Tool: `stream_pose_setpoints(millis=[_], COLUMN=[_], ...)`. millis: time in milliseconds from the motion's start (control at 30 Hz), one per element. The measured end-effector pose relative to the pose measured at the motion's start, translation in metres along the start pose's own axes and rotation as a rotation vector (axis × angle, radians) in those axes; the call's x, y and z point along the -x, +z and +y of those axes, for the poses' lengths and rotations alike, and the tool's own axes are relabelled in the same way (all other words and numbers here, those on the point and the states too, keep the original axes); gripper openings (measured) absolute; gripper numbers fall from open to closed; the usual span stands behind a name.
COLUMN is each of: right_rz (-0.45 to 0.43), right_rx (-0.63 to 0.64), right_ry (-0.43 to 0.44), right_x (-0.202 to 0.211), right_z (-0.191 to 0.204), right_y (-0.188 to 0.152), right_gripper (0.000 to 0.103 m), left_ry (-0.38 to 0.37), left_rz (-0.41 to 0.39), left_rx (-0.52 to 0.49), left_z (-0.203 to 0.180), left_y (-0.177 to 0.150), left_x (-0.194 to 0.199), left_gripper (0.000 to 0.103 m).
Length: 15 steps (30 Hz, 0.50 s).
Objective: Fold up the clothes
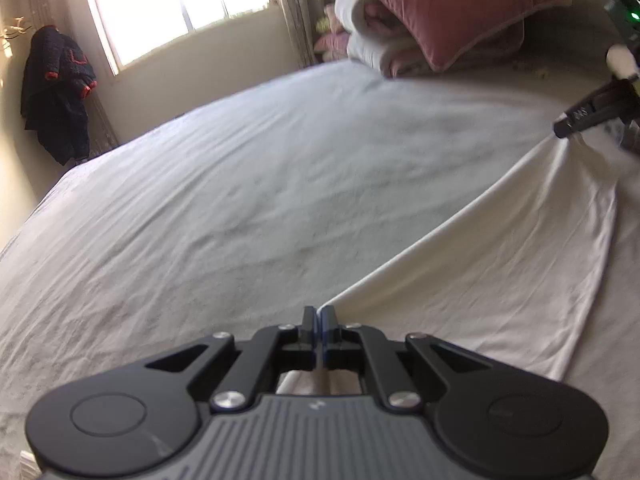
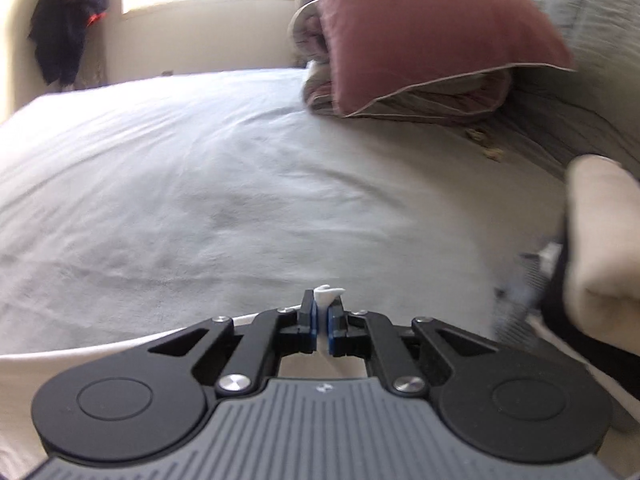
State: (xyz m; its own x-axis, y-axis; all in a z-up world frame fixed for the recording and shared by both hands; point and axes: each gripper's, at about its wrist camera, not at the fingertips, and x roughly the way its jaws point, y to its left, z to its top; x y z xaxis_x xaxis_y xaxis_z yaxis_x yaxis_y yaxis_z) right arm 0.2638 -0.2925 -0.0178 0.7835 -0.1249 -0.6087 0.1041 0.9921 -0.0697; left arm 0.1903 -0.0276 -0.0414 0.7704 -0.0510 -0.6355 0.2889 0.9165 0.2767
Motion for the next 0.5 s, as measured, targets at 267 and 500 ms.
stream_pose_setpoints(millis=[267, 500], right_rz=[0.016, 0.019], right_rx=[-0.136, -0.387], right_ry=[0.147, 0.268], right_x=[-0.017, 0.027], right_z=[-0.025, -0.075], right_y=[-0.009, -0.025], right_gripper=[0.027, 0.044], left_ry=[-0.060, -0.257], left_rz=[0.090, 0.089], left_rx=[-0.073, -0.052], left_z=[-0.004, -0.031], left_y=[0.024, 0.069], left_x=[-0.021, -0.038], left_gripper=[0.028, 0.037])
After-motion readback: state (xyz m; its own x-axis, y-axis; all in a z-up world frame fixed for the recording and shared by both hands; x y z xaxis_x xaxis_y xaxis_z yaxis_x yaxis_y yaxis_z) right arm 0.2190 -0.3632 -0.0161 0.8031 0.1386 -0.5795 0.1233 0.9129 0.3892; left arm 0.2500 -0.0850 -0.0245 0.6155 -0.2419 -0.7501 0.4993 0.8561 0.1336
